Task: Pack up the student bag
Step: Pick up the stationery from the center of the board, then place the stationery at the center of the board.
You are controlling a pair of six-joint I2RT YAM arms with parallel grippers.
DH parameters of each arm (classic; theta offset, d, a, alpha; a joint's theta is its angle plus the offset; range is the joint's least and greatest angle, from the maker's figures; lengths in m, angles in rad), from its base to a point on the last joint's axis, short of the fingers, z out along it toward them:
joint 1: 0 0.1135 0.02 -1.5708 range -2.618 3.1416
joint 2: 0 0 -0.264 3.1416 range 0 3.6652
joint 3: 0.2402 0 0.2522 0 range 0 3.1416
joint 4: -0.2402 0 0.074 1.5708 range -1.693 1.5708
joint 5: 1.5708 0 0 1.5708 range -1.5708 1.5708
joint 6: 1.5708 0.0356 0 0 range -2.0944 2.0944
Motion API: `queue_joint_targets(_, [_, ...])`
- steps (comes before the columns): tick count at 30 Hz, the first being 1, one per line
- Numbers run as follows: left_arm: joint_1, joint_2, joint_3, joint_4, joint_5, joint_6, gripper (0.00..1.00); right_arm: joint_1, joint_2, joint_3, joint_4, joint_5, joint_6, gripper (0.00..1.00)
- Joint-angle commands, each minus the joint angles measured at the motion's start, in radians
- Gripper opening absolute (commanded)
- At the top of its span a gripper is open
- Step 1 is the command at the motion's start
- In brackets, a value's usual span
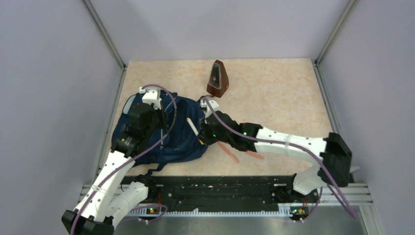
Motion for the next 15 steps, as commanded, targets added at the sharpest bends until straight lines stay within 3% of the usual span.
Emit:
queue_joint_targets(1, [0.000, -0.039, 0.007, 0.089, -0.018, 0.016, 0.00, -0.046, 0.166, 0.156, 0.106, -0.165, 0.077, 0.00])
queue_joint_targets(5, [0.000, -0.041, 0.008, 0.088, -0.008, 0.013, 0.00, -0.110, 0.284, 0.234, 0.144, -0.270, 0.151, 0.00])
queue_joint_targets(15, [-0.001, -0.045, 0.009, 0.088, -0.001, 0.011, 0.00, -0.138, 0.431, 0.329, 0.280, -0.296, 0.288, 0.00])
